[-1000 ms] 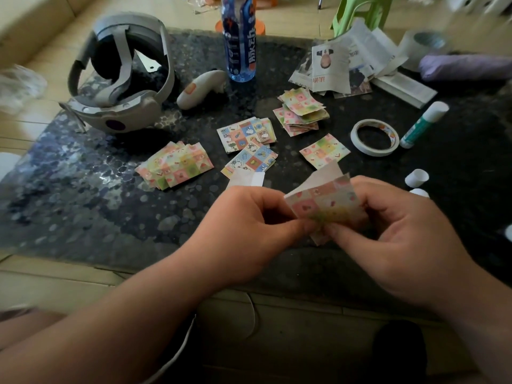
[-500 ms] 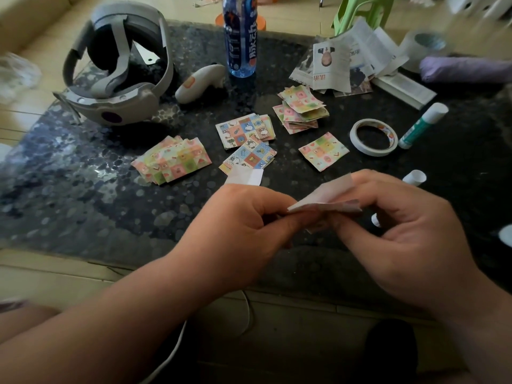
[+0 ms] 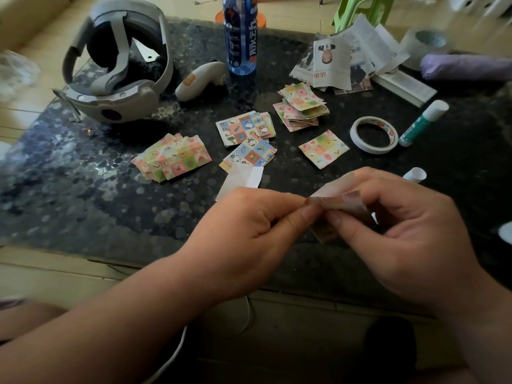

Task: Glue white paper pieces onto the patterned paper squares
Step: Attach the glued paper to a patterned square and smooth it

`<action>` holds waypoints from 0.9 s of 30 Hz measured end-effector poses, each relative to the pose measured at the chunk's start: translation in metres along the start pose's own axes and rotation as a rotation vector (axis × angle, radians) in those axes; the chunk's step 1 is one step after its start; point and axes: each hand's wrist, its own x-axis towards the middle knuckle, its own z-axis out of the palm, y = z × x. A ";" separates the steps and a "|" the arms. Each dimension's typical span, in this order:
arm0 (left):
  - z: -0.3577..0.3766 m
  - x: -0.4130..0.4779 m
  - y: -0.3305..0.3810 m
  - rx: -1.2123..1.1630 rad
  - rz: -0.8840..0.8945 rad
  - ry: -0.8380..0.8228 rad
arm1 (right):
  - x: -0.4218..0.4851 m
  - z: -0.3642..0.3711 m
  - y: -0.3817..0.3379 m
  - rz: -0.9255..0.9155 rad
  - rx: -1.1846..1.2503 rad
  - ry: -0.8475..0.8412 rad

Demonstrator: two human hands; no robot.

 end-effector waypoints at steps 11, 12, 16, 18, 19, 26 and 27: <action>0.001 0.000 0.003 -0.136 -0.103 0.098 | 0.000 0.003 -0.004 0.060 0.033 0.021; 0.002 -0.001 0.003 -0.156 -0.119 0.098 | 0.001 0.003 -0.004 0.061 0.050 0.038; 0.001 0.000 0.005 -0.257 -0.173 0.082 | 0.001 0.004 -0.007 0.085 0.086 0.065; 0.001 0.001 0.005 -0.297 -0.172 0.082 | 0.002 0.003 -0.007 0.113 0.099 0.076; 0.001 0.003 0.005 -0.305 -0.167 0.089 | 0.002 0.003 -0.007 0.118 0.099 0.077; 0.002 0.004 0.006 -0.343 -0.176 0.121 | 0.001 0.004 -0.005 0.225 0.144 0.154; 0.002 0.004 0.007 -0.360 -0.191 0.123 | 0.001 0.004 -0.005 0.245 0.144 0.175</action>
